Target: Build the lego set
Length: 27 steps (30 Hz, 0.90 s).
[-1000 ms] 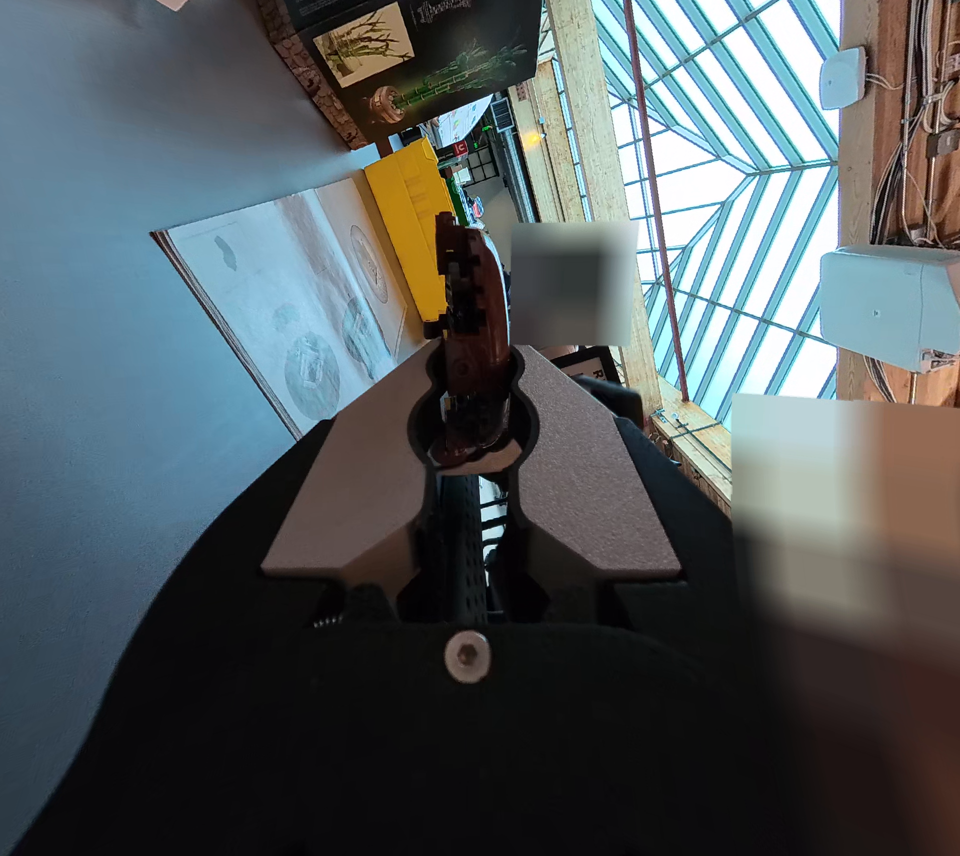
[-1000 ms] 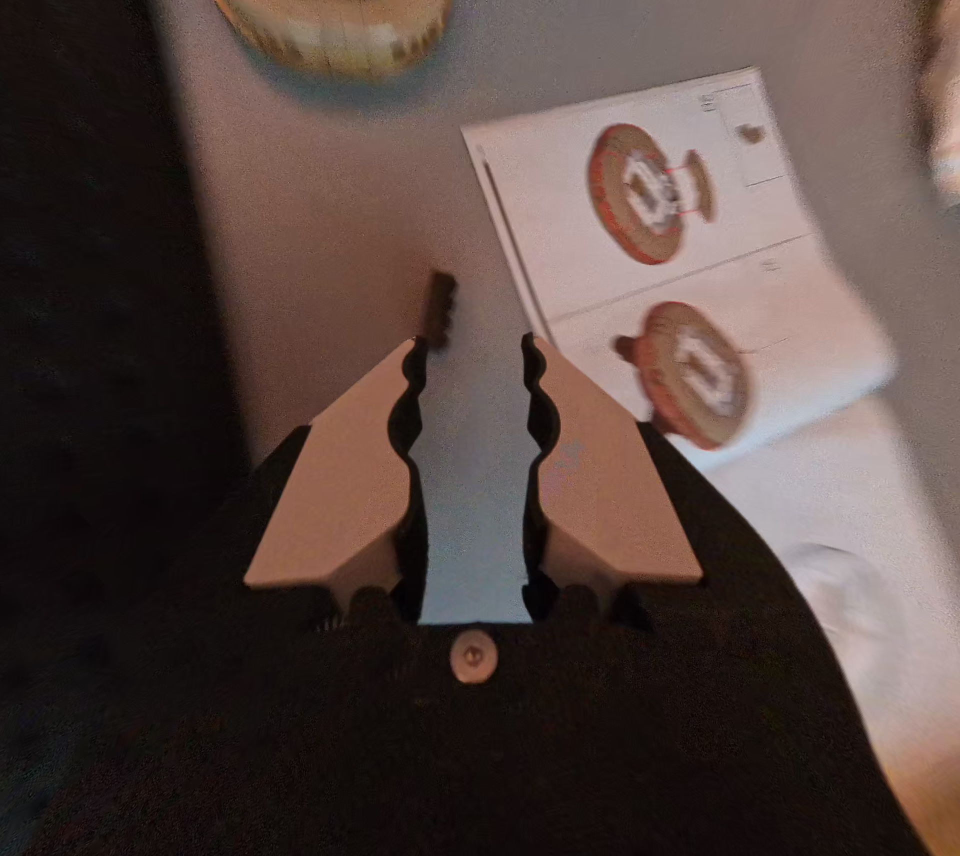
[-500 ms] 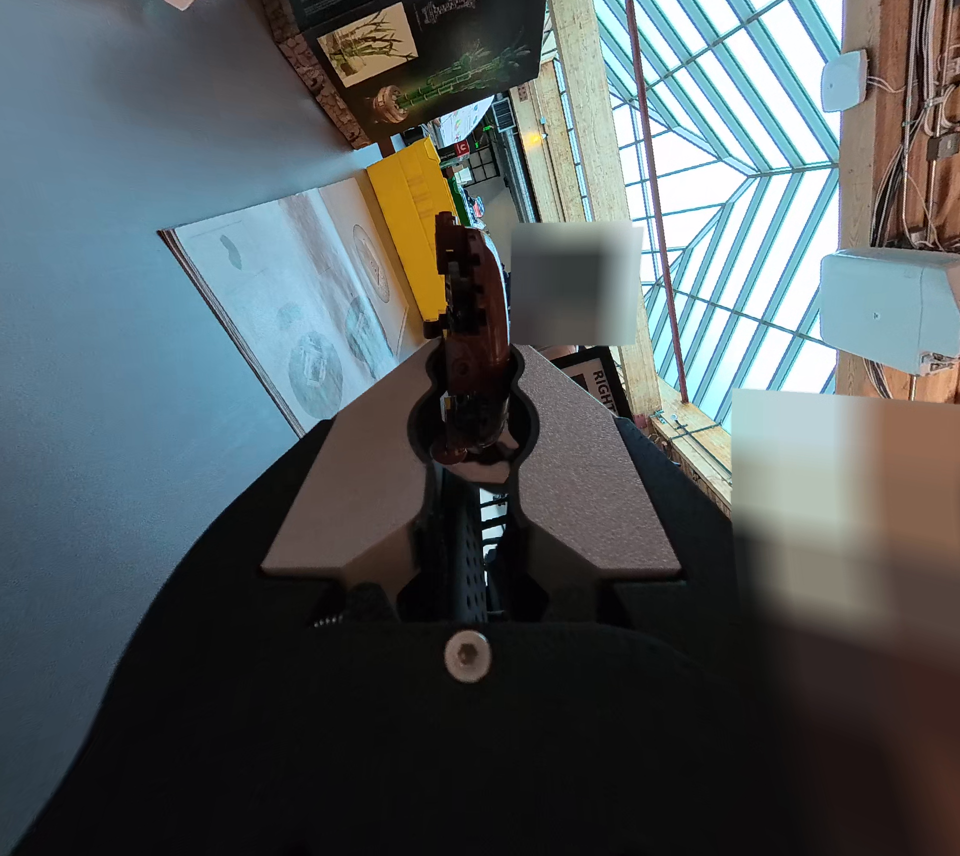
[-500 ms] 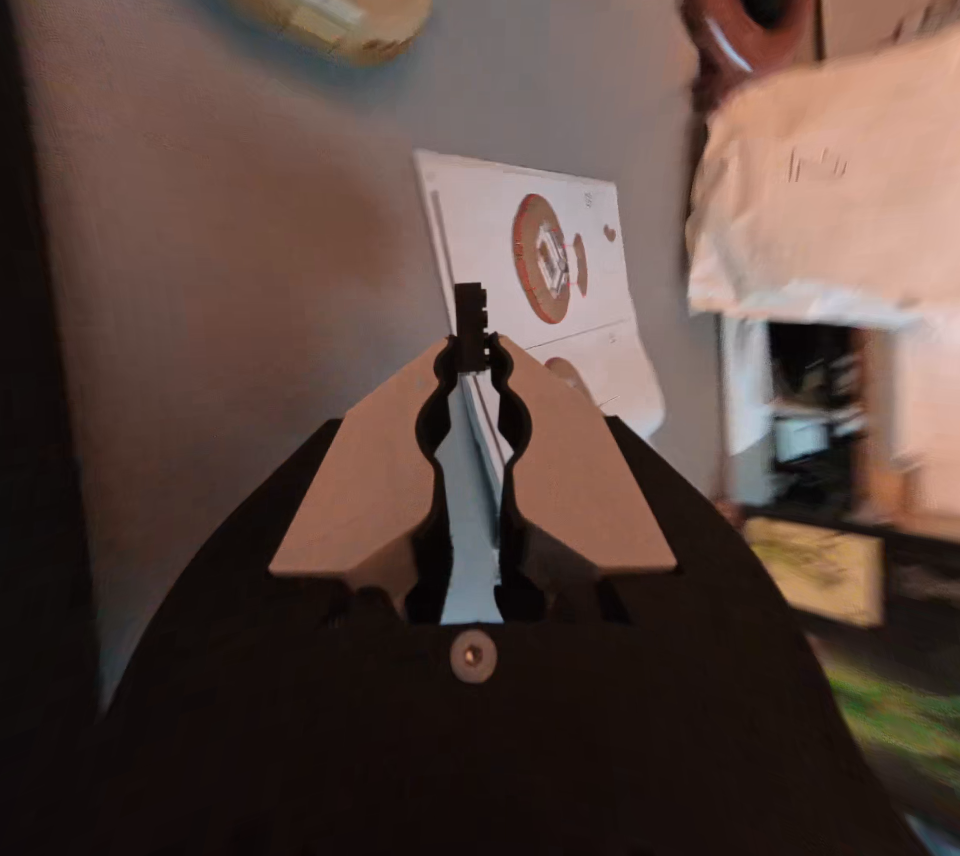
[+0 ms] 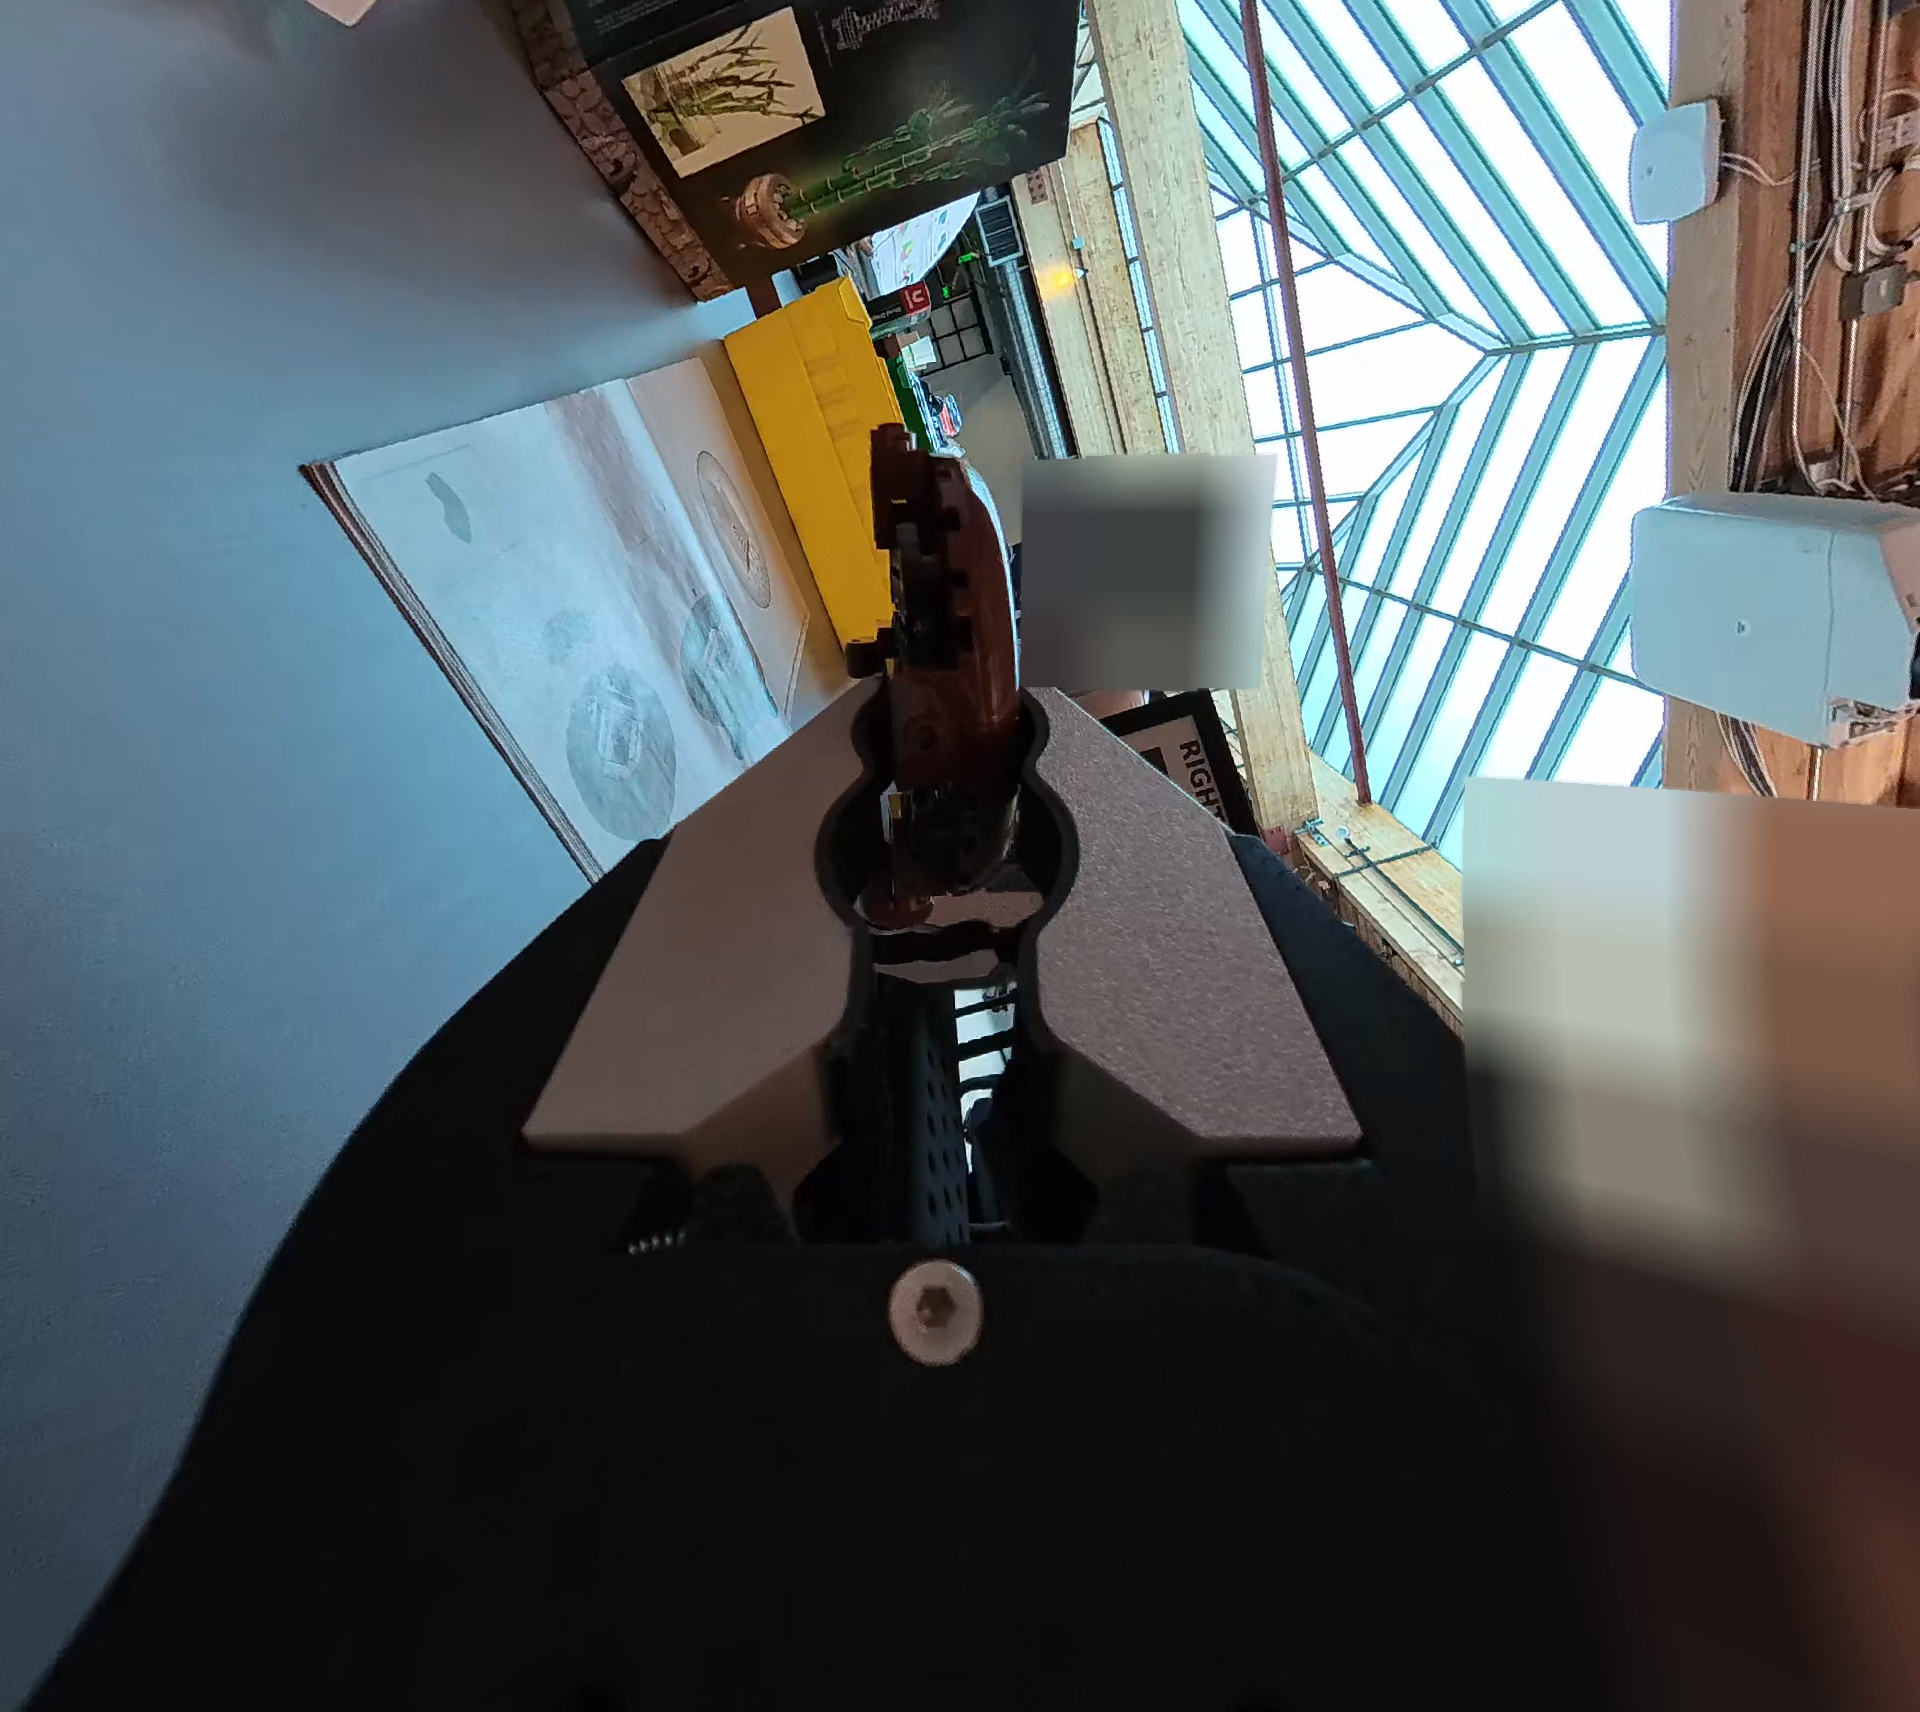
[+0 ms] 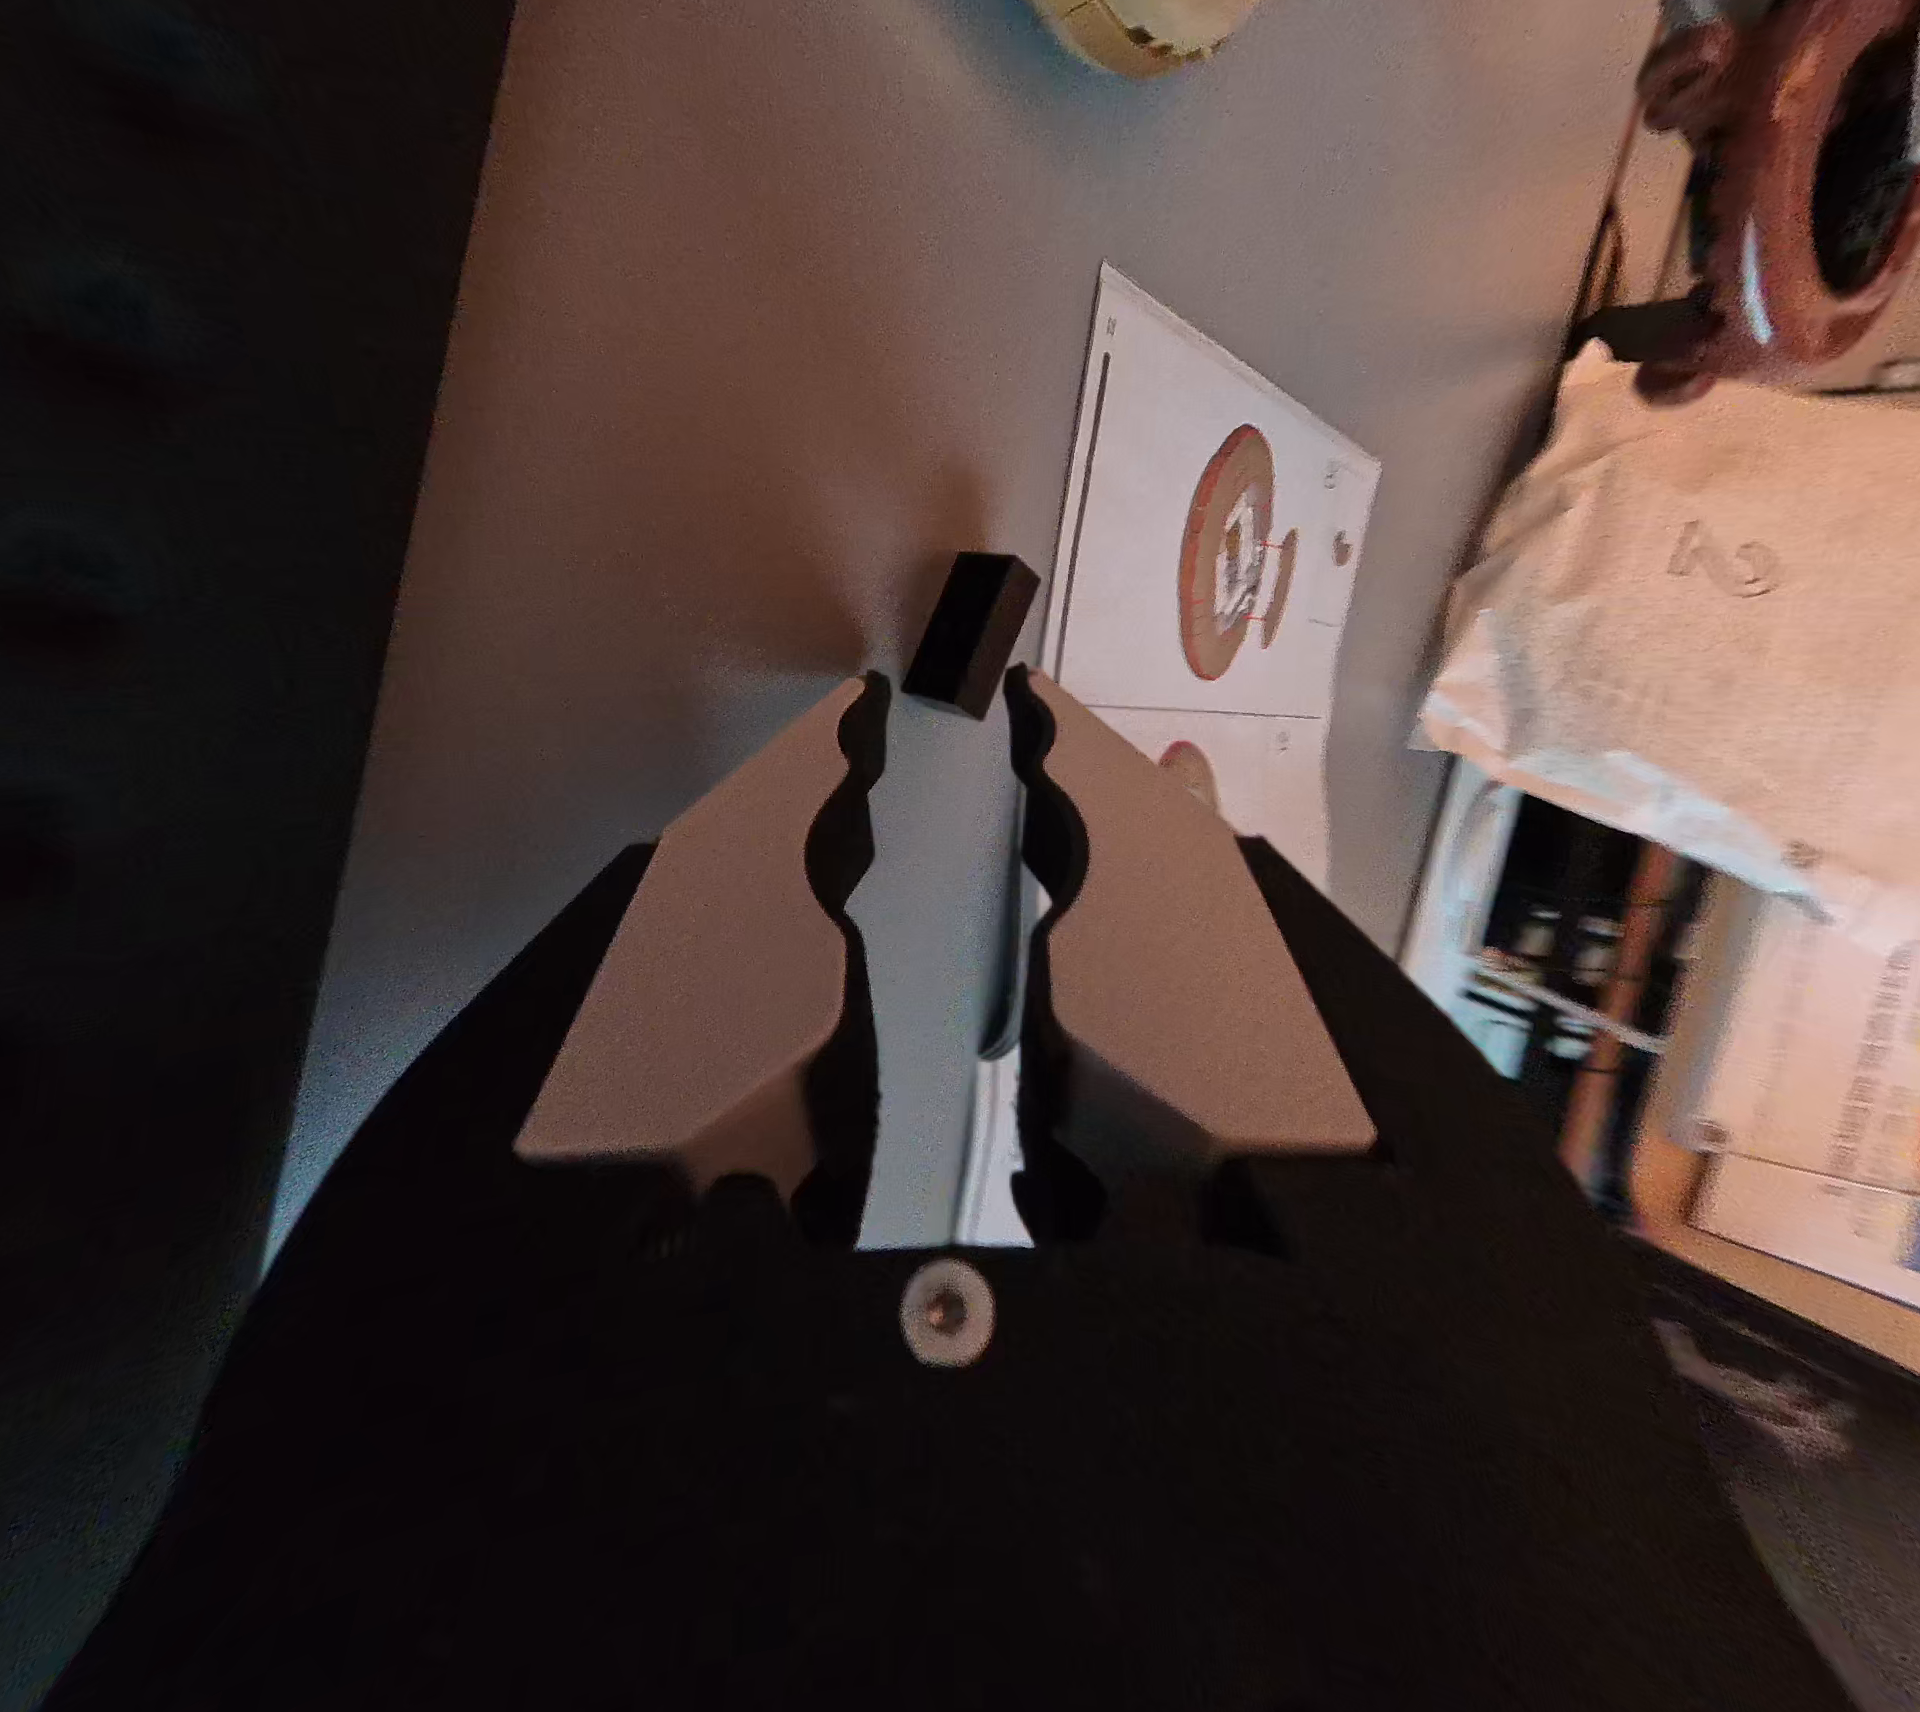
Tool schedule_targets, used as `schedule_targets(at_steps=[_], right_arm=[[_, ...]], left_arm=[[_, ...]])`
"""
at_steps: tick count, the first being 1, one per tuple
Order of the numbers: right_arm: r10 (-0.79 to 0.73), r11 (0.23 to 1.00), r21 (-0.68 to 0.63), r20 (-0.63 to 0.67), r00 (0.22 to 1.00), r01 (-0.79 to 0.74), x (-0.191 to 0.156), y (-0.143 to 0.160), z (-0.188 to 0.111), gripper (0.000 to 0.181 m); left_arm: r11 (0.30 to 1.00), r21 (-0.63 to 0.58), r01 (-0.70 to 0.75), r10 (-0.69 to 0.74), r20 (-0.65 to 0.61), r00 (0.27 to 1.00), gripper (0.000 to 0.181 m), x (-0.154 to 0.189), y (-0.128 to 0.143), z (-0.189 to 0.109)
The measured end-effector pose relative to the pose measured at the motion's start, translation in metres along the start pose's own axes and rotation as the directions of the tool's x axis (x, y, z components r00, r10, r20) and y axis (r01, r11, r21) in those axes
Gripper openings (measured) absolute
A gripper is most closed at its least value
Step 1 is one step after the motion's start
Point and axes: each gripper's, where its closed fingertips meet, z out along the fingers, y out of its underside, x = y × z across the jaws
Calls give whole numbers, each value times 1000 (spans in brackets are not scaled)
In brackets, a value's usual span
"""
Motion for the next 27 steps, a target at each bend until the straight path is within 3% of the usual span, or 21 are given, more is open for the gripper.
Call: schedule_targets(at_steps=[3, 7, 9, 10, 15, 18, 22, 25, 27], right_arm=[[265, 958, 89, 103, 959, -274, 7, -5, -4, 22], [563, 789, 73, 312, 765, -610, 5, -9, 2, 37], [628, 739, 58, 299, 718, -671, 9, -6, 8, 30], [617, 748, 78, 286, 733, -660, 9, -6, 8, 9], [433, 879, 119, 207, 878, -461, -3, -17, 2, 8], [292, 944, 131, 91, 952, -302, -6, -24, -1, 8], [146, 980, 134, 16, 989, -147, -11, -32, -3, 8], [132, 978, 151, 96, 987, -146, -21, -36, -9, 8], [110, 983, 138, 81, 991, -121, -19, -32, -12, 7]], left_arm=[[1000, 0, -2, 2, 2, 1000, 18, 0, 0, 0], [1000, 4, 1, -1, 6, 1000, 18, -2, 0, -1], [1000, 4, 4, -4, 7, 1000, 18, -2, -1, -1], [1000, 4, 5, -6, 8, 1000, 18, -3, -1, -1], [1000, 2, 6, -6, 12, 1000, 18, -4, -1, -1], [1000, 0, 7, -7, 14, 1000, 17, -5, -1, -1], [1000, -4, 5, -5, 13, 1000, 18, -4, 1, 0], [1000, -1, 5, -5, 16, 1000, 18, -4, 1, 0], [1000, 3, 2, -2, 15, 1000, 18, -4, 0, 0]])
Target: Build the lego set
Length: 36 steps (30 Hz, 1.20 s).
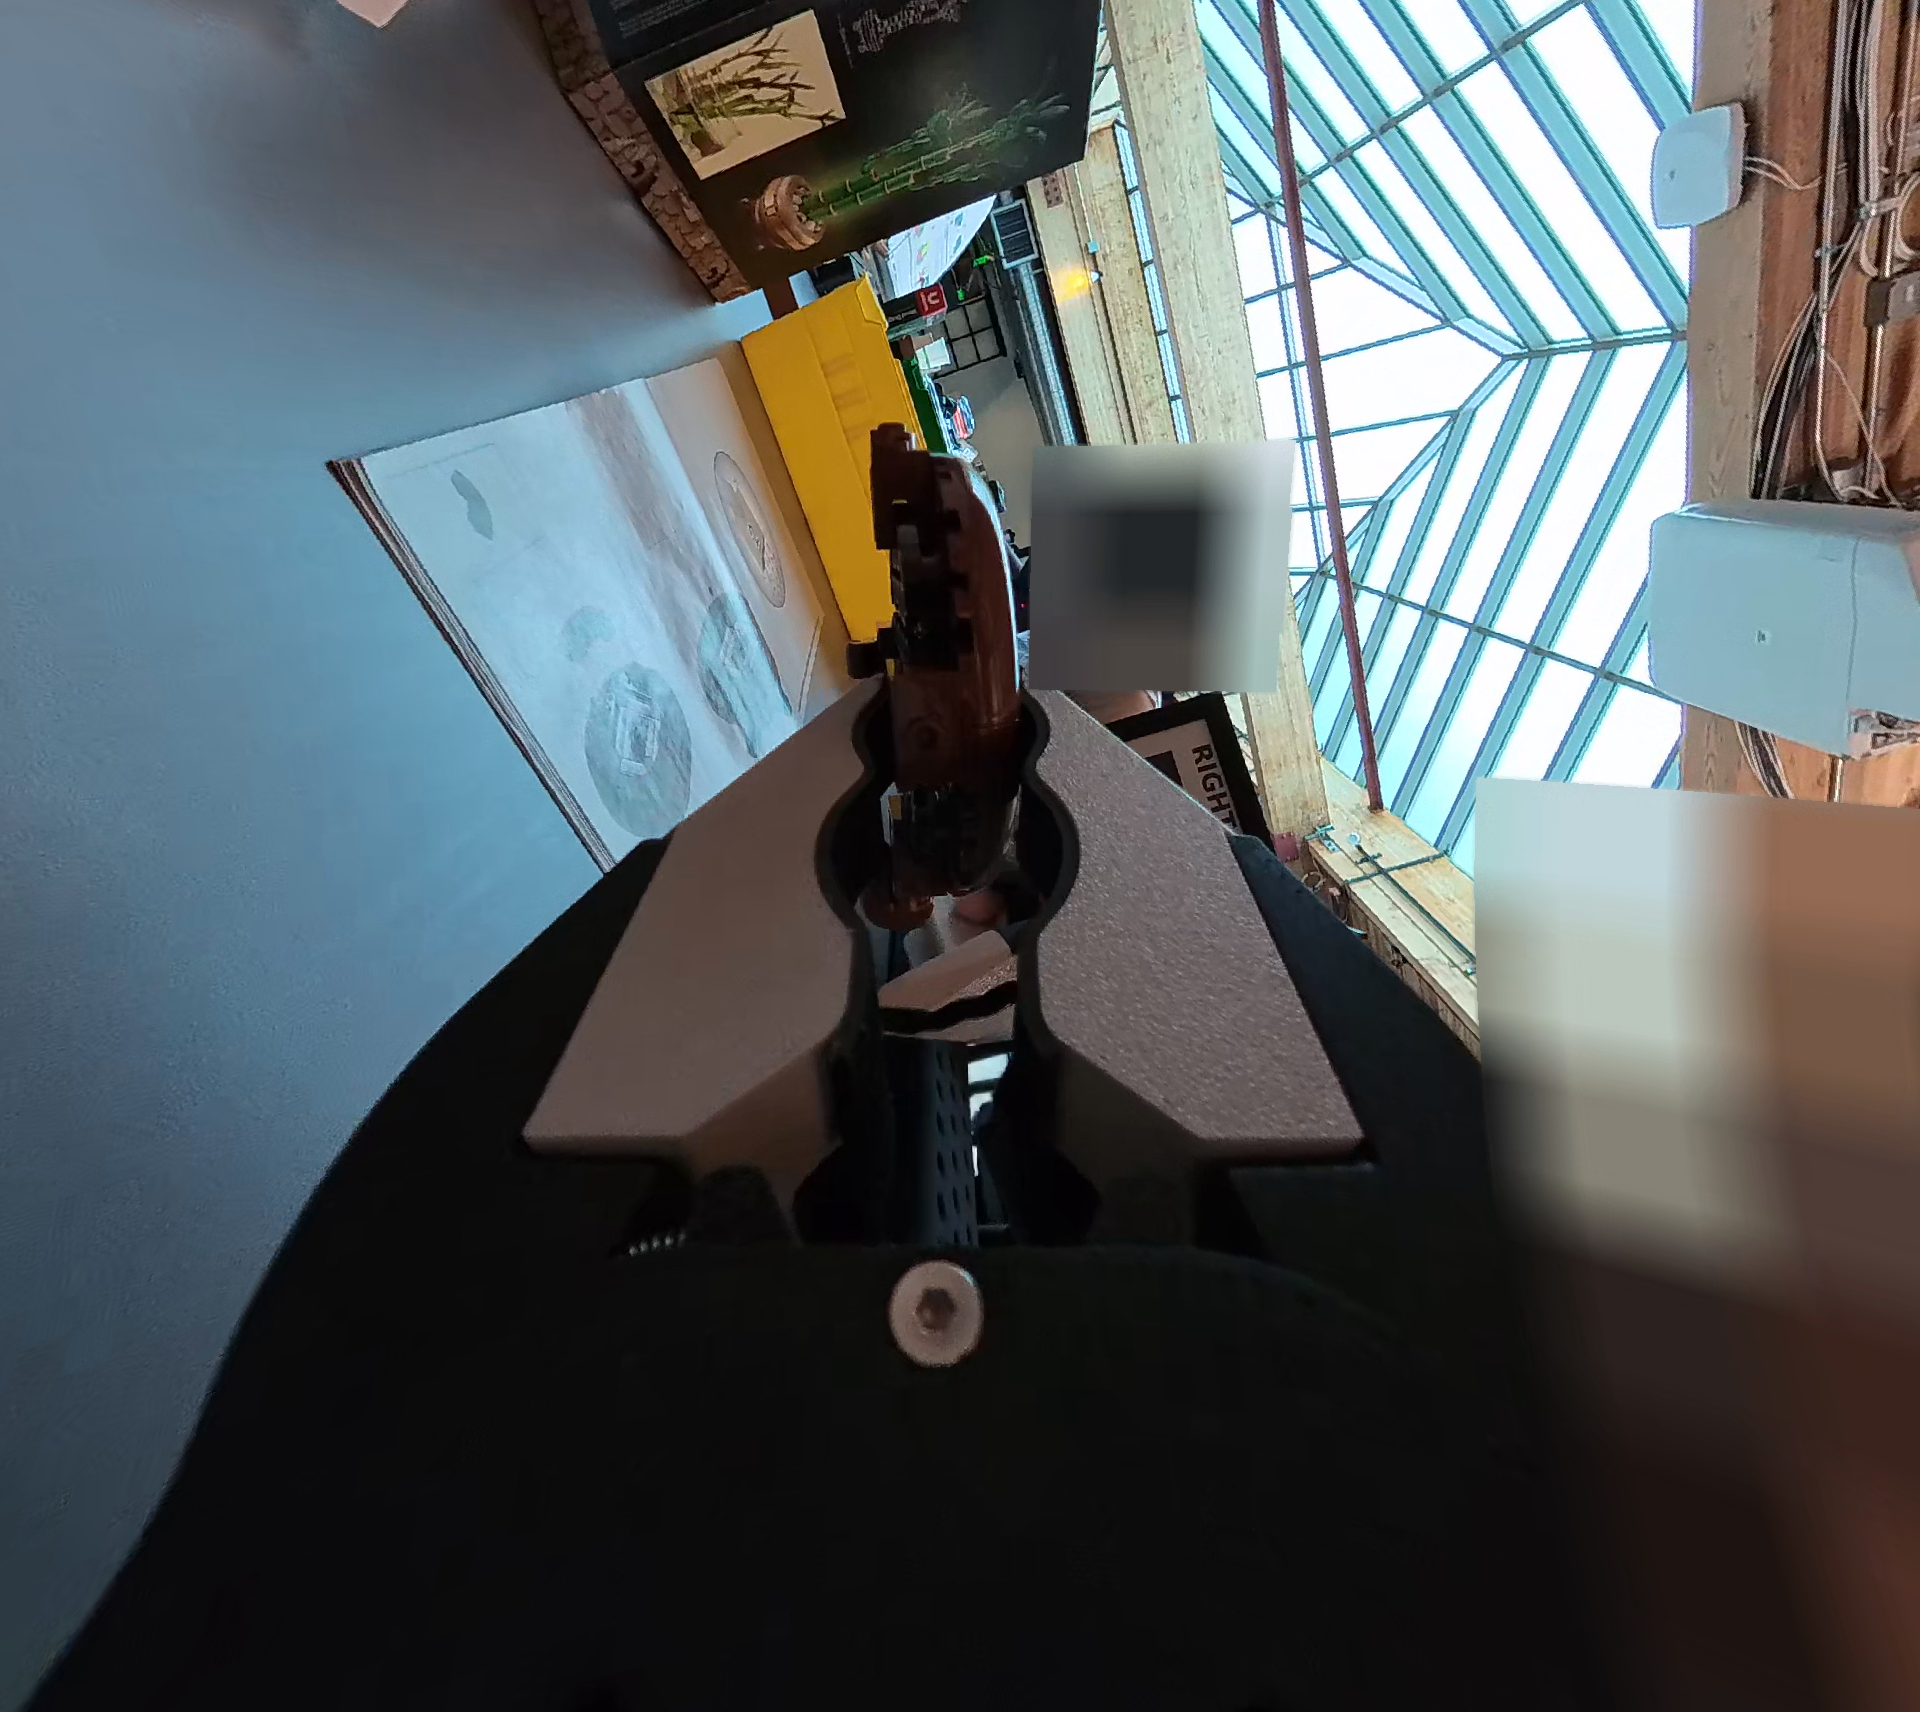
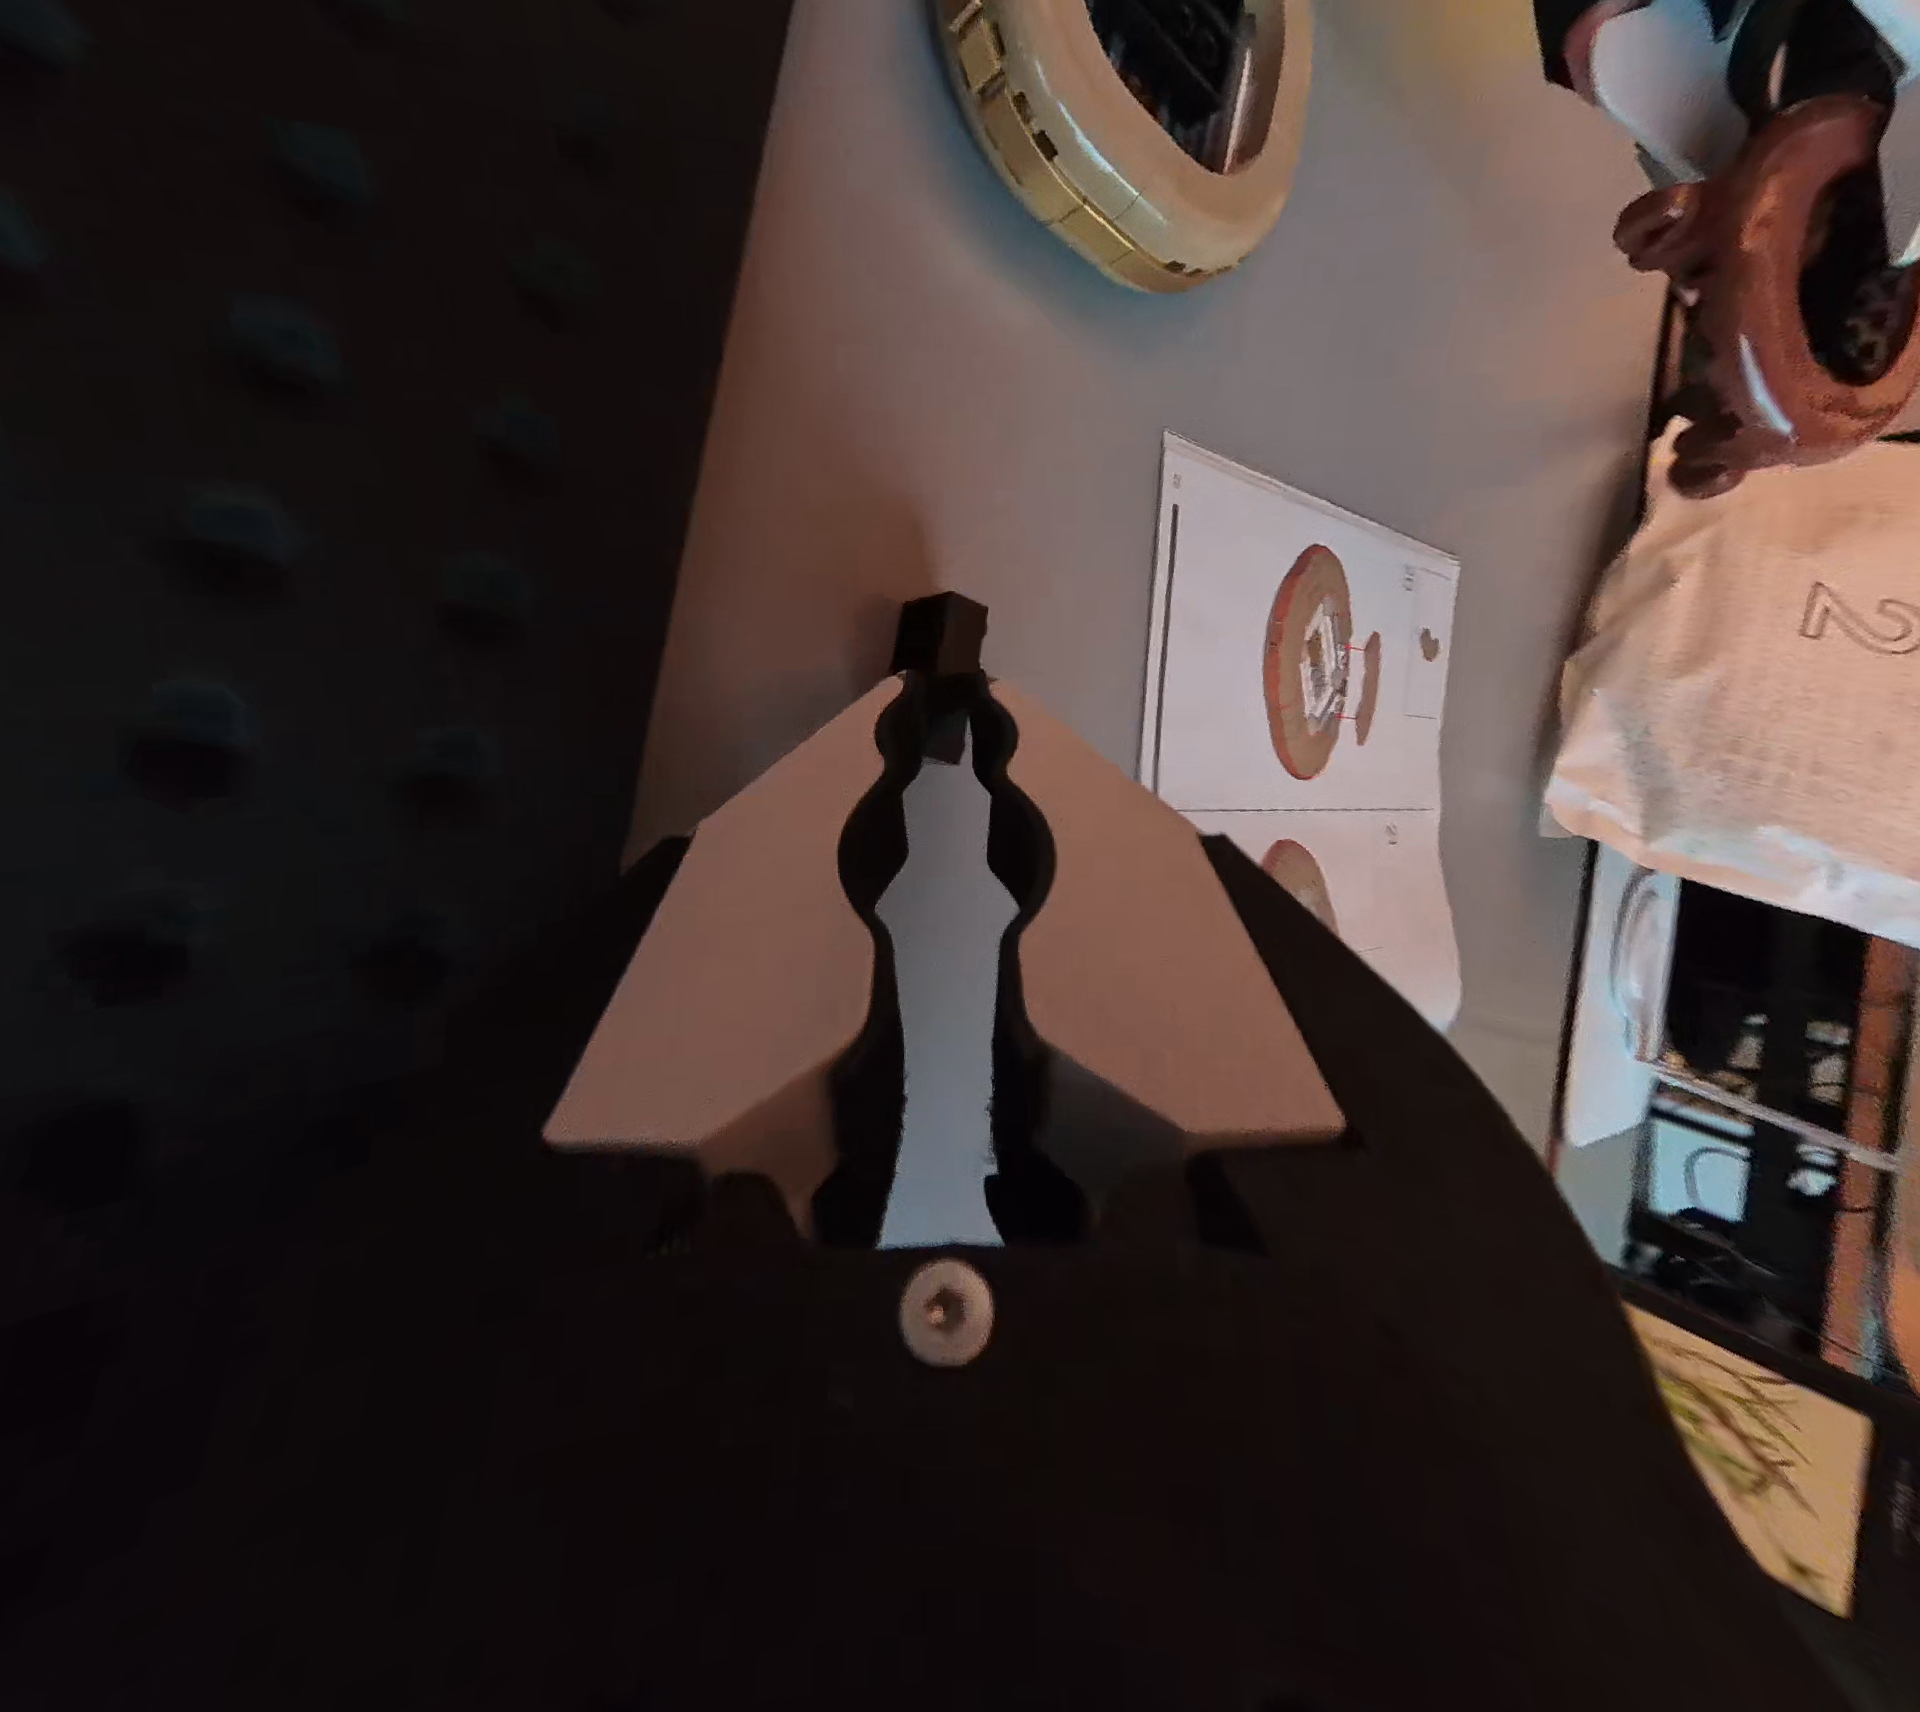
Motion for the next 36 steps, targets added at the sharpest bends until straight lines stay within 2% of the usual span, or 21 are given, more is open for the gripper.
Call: schedule_targets(at_steps=[5, 7, 9, 12, 15, 18, 19, 20, 22, 23, 24, 25, 26, 28, 30, 33, 36], right_arm=[[-217, 976, -61, -137, 967, 210, 4, 0, -1, 2], [-220, 975, -59, -128, 967, 214, 3, 2, 3, 3], [-87, 996, 8, -57, 995, 87, 0, -2, 3, 4], [149, 982, 110, 47, 988, -154, 9, -10, -6, 26], [280, 950, 98, 145, 949, -296, 13, -2, -6, 34], [338, 927, 73, 258, 905, -367, 0, -1, 0, 29], [335, 929, 63, 270, 903, -364, -4, -1, 2, 11], [322, 938, 63, 213, 923, -341, 3, 1, 5, 9], [227, 973, 47, 19, 974, -228, 28, 9, 7, 9], [138, 990, 8, -130, 982, -138, 47, 16, 6, 9], [15, 998, -49, -245, 970, -28, 61, 20, 5, 9], [-100, 993, -95, -299, 949, 74, 66, 21, 6, 9], [-206, 976, -132, -312, 928, 172, 65, 21, 9, 9], [-439, 896, -211, -294, 849, 390, 55, 23, 18, 9], [-570, 820, -243, -259, 780, 518, 46, 26, 24, 9], [-625, 779, -242, -220, 749, 579, 38, 28, 26, 14], [-606, 793, -231, -202, 770, 564, 38, 27, 22, 22]], left_arm=[[1000, 0, -4, 4, -4, 1000, 18, 2, 0, 0], [1000, 0, -2, 2, -7, 1000, 18, 2, 0, 0], [1000, 1, -1, 1, -7, 1000, 18, 2, 0, 0], [1000, 3, 1, -1, -8, 1000, 18, 2, 0, 0], [1000, -2, -3, 3, -8, 1000, 18, 3, 0, 0], [1000, -3, -3, 3, -9, 1000, 18, 3, 1, 0], [1000, -3, -3, 3, -8, 1000, 18, 3, 1, 0], [1000, 0, -2, 2, -8, 1000, 18, 3, 0, -1], [1000, 5, 0, 0, -8, 1000, 17, 3, -1, -1], [1000, 5, 1, 0, -7, 1000, 18, 2, -1, -2], [1000, 5, 0, 0, -7, 1000, 18, 2, -1, -1], [1000, 4, 1, 0, -7, 1000, 18, 2, -1, -1], [1000, 2, 2, -2, -6, 1000, 18, 1, -1, -1], [1000, -1, 6, -6, -7, 1000, 18, 1, 0, 0], [1000, -2, 4, -4, -10, 1000, 18, 2, 1, 0], [1000, 3, 0, 0, -10, 1000, 18, 3, -1, -1], [1000, 3, 1, -1, -10, 1000, 18, 3, -1, -2]])
